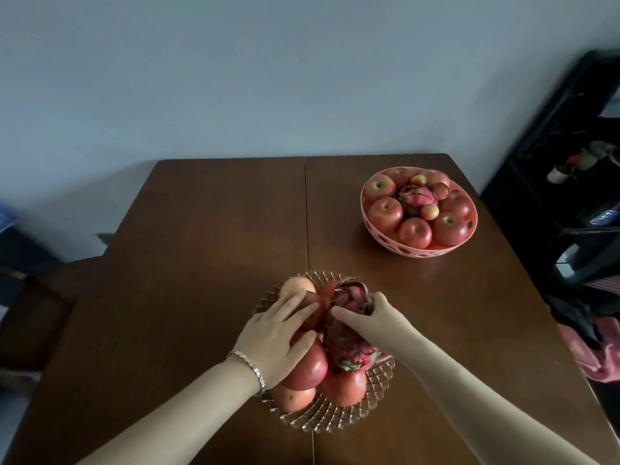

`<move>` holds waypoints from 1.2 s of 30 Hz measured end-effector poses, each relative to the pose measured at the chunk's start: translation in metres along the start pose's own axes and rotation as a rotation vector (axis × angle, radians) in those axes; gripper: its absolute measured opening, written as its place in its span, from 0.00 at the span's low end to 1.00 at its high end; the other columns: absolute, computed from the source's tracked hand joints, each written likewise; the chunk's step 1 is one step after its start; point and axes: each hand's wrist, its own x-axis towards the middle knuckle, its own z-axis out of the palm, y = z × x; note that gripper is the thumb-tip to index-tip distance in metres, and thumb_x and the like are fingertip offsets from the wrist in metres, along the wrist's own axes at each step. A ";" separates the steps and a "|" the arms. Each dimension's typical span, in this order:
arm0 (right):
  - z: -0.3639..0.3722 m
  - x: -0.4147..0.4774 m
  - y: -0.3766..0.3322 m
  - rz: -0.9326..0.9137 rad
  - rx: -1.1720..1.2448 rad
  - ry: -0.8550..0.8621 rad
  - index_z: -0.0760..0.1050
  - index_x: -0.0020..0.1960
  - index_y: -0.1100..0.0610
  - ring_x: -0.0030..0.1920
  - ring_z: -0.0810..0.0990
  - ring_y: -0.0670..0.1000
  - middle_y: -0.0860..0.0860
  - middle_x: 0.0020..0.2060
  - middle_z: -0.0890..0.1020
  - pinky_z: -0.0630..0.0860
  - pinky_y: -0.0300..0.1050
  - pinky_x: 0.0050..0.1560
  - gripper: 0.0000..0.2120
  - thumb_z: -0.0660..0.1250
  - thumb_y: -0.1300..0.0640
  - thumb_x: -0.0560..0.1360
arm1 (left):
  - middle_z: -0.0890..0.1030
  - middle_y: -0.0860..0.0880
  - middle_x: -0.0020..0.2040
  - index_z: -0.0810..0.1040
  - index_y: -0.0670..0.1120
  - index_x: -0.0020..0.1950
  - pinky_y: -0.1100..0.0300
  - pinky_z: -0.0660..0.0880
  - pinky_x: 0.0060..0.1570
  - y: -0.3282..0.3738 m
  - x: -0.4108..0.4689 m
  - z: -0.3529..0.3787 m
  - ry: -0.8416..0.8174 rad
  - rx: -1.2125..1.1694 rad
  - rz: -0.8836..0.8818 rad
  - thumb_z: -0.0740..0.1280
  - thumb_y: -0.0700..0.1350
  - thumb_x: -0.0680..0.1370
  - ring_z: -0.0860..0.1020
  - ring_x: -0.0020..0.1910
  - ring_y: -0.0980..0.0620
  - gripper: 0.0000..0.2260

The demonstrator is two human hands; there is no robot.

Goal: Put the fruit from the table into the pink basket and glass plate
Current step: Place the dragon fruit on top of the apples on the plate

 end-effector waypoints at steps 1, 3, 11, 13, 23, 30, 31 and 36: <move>0.005 -0.001 0.000 -0.001 -0.064 0.011 0.62 0.67 0.55 0.56 0.77 0.57 0.57 0.60 0.75 0.78 0.48 0.47 0.39 0.65 0.33 0.66 | 0.45 0.60 0.77 0.51 0.60 0.75 0.52 0.57 0.74 0.000 -0.001 0.000 0.000 -0.005 -0.007 0.34 0.65 0.67 0.47 0.76 0.58 0.36; 0.011 -0.004 -0.002 0.014 -0.174 0.029 0.58 0.69 0.56 0.58 0.76 0.59 0.59 0.62 0.72 0.76 0.51 0.55 0.41 0.61 0.30 0.67 | 0.45 0.60 0.77 0.50 0.60 0.75 0.53 0.57 0.74 -0.002 -0.003 0.002 -0.005 -0.025 -0.037 0.35 0.66 0.67 0.48 0.76 0.58 0.36; 0.018 0.001 -0.011 -0.010 -0.220 0.022 0.56 0.72 0.53 0.62 0.72 0.62 0.60 0.66 0.65 0.71 0.56 0.62 0.42 0.55 0.27 0.68 | 0.44 0.60 0.77 0.48 0.55 0.76 0.54 0.66 0.69 -0.004 -0.012 0.009 -0.014 -0.140 -0.109 0.48 0.58 0.80 0.59 0.74 0.54 0.25; 0.008 0.002 -0.004 -0.072 -0.109 -0.055 0.58 0.73 0.50 0.65 0.69 0.62 0.60 0.66 0.64 0.69 0.53 0.63 0.38 0.54 0.29 0.70 | 0.44 0.59 0.77 0.49 0.55 0.76 0.54 0.66 0.69 -0.007 -0.010 0.009 -0.010 -0.133 -0.094 0.48 0.59 0.80 0.60 0.74 0.53 0.26; 0.006 0.023 0.060 0.277 0.519 -0.093 0.55 0.74 0.51 0.69 0.65 0.62 0.59 0.72 0.64 0.65 0.63 0.66 0.45 0.56 0.26 0.65 | 0.50 0.45 0.77 0.55 0.53 0.76 0.49 0.54 0.72 -0.027 -0.007 0.017 0.108 -0.820 -0.566 0.61 0.58 0.77 0.53 0.76 0.47 0.30; 0.028 0.031 0.069 0.270 0.628 -0.094 0.51 0.74 0.44 0.68 0.66 0.62 0.57 0.69 0.66 0.69 0.70 0.61 0.39 0.58 0.30 0.69 | 0.75 0.51 0.58 0.72 0.51 0.66 0.65 0.67 0.52 -0.023 0.012 -0.008 0.143 -0.633 -0.342 0.68 0.49 0.74 0.75 0.56 0.53 0.20; 0.029 0.031 0.068 0.279 0.631 -0.095 0.51 0.73 0.44 0.68 0.67 0.63 0.57 0.69 0.66 0.69 0.70 0.61 0.39 0.58 0.30 0.68 | 0.75 0.50 0.60 0.71 0.52 0.66 0.65 0.67 0.52 -0.022 0.020 -0.012 0.087 -0.585 -0.325 0.69 0.49 0.73 0.75 0.56 0.53 0.22; 0.030 0.031 0.065 0.302 0.627 -0.063 0.50 0.74 0.46 0.68 0.66 0.64 0.59 0.71 0.64 0.68 0.69 0.62 0.36 0.57 0.33 0.72 | 0.68 0.49 0.68 0.65 0.58 0.70 0.61 0.69 0.57 -0.014 0.042 -0.020 -0.150 -0.460 -0.288 0.69 0.50 0.71 0.71 0.62 0.49 0.29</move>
